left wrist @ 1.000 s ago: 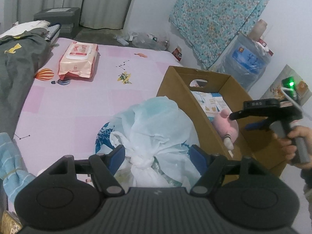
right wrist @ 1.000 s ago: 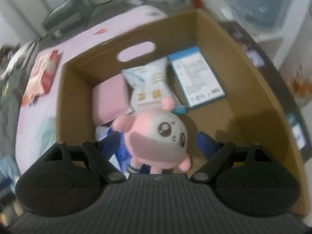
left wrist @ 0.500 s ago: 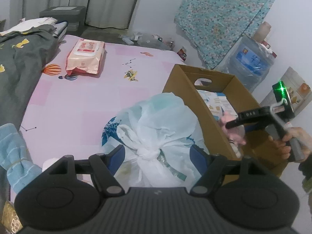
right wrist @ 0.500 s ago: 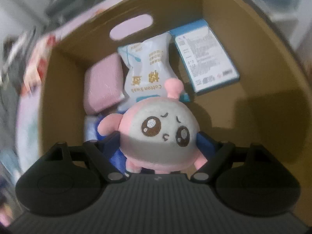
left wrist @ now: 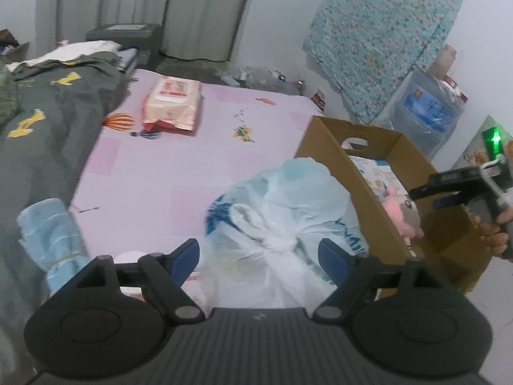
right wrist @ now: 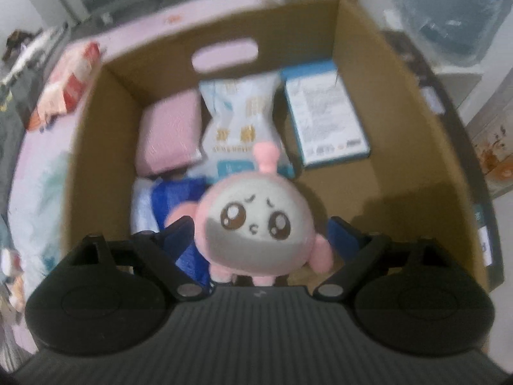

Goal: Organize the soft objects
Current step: 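Move the right tool down to the light blue towel bundle, then close the right tool on the light blue towel bundle and lift it, then carry the towel bundle into the cardboard box and open the right tool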

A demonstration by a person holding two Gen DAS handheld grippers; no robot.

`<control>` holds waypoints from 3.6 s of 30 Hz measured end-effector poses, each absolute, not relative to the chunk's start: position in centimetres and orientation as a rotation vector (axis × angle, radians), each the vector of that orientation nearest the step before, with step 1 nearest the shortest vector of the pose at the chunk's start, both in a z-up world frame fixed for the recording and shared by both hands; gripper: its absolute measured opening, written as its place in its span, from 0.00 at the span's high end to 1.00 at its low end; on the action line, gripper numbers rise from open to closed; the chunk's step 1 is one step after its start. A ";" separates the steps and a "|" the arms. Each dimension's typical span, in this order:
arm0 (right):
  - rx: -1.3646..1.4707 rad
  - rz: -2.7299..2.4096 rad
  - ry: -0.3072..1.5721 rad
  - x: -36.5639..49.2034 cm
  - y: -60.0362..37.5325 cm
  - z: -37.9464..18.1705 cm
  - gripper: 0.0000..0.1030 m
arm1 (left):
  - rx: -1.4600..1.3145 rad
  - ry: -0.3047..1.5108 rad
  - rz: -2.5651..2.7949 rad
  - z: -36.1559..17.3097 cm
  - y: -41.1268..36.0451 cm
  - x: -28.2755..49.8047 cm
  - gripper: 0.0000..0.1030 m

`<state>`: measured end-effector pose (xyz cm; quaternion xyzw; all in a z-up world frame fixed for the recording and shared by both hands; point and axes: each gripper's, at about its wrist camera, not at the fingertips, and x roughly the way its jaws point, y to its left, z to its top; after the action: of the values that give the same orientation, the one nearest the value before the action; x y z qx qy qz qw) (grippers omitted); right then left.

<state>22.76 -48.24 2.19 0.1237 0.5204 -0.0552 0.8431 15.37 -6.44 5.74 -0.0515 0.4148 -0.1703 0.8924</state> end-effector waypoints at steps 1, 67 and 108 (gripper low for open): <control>0.262 -0.116 1.079 22.5 -47.8 3.1 0.12 | -0.107 0.851 -0.338 5.9 -5.8 15.0 0.20; 0.533 0.766 1.069 30.7 -14.2 6.1 0.70 | -0.006 0.832 -0.189 10.2 -2.2 20.1 0.46; 0.571 -0.151 0.906 17.5 -59.2 2.2 0.67 | 0.125 1.090 -0.840 0.7 -41.8 24.6 0.37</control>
<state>17.51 -59.19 2.23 0.2716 0.4312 -0.0718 0.8574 24.65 -41.82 0.67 0.0575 0.5025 -0.3876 0.7707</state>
